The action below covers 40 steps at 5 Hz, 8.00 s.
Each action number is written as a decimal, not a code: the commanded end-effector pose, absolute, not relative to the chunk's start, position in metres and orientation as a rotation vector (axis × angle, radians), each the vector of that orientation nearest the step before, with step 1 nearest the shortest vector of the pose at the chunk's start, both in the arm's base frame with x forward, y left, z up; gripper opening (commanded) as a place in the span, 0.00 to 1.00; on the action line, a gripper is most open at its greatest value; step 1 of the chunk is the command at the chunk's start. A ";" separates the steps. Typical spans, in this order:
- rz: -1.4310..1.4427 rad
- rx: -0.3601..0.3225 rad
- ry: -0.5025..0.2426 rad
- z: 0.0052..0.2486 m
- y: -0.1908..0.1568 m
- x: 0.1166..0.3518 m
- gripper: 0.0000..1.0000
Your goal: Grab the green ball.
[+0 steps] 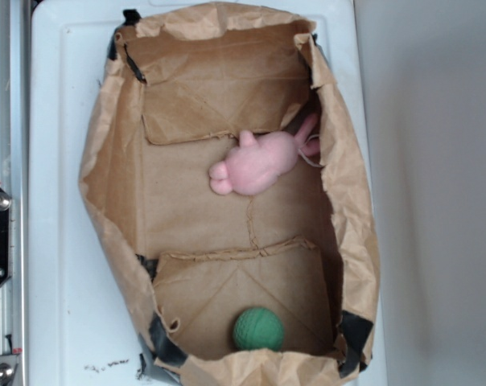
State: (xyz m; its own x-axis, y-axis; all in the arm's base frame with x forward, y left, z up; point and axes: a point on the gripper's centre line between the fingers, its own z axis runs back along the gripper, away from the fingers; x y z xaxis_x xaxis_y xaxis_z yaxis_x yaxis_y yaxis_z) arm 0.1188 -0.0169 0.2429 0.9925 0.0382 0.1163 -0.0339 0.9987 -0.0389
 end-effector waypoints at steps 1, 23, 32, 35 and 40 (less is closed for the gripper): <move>0.036 -0.037 -0.117 0.243 -0.017 0.119 1.00; -0.982 -0.035 -0.174 0.129 0.045 0.300 1.00; -1.296 -0.031 -0.289 0.080 -0.058 0.291 1.00; -1.296 -0.031 -0.289 0.080 -0.058 0.291 1.00; -1.383 -0.058 -0.396 0.068 -0.094 0.295 1.00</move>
